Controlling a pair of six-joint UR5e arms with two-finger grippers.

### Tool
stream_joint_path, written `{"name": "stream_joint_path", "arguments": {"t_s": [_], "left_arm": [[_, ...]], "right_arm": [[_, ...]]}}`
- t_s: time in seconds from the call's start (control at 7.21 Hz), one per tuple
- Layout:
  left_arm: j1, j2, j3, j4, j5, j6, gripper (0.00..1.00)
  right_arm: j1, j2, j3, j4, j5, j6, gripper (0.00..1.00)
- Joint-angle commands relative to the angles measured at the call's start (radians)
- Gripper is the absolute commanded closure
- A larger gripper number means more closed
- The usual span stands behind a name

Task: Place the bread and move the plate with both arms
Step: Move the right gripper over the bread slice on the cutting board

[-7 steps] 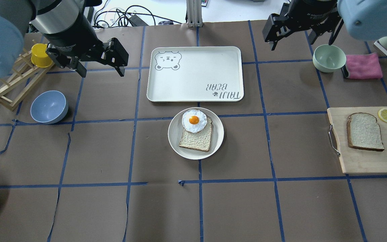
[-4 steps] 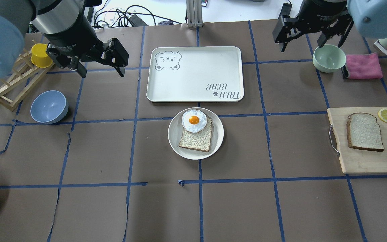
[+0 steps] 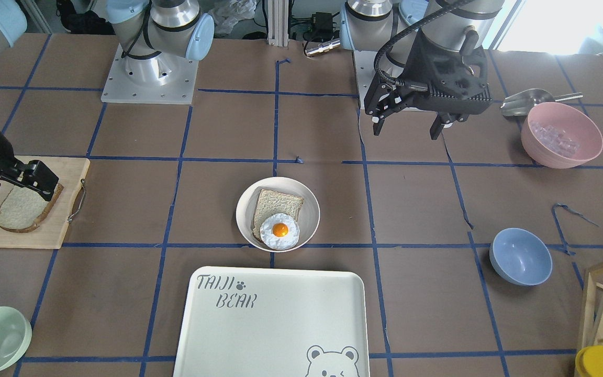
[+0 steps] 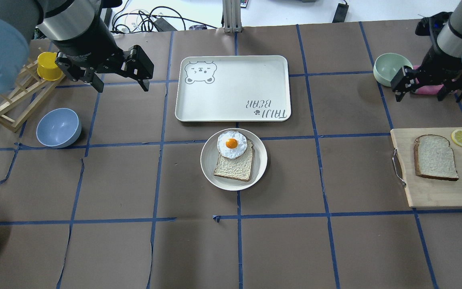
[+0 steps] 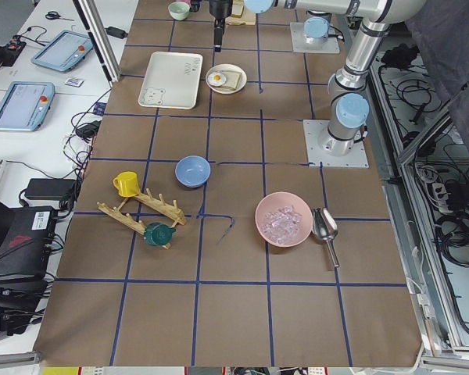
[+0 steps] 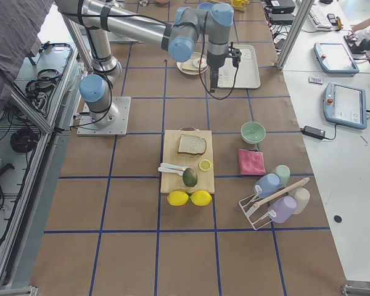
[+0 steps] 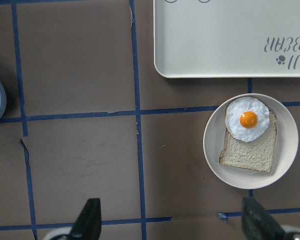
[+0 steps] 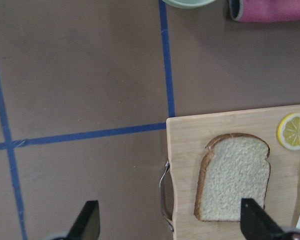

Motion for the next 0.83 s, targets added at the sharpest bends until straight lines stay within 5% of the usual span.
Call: {"name": "stream_joint_path", "arguments": {"t_s": [0.0,0.69], "left_arm": [[0.000,0.001,0.000,0.001,0.001,0.000,0.00],[0.000,0.000,0.000,0.001,0.001,0.000,0.00]], "right_arm": [[-0.080,0.064,0.182,-0.297,-0.054,-0.051,0.00],[-0.106,0.172,0.195,-0.316,-0.111,-0.086,0.00]]}}
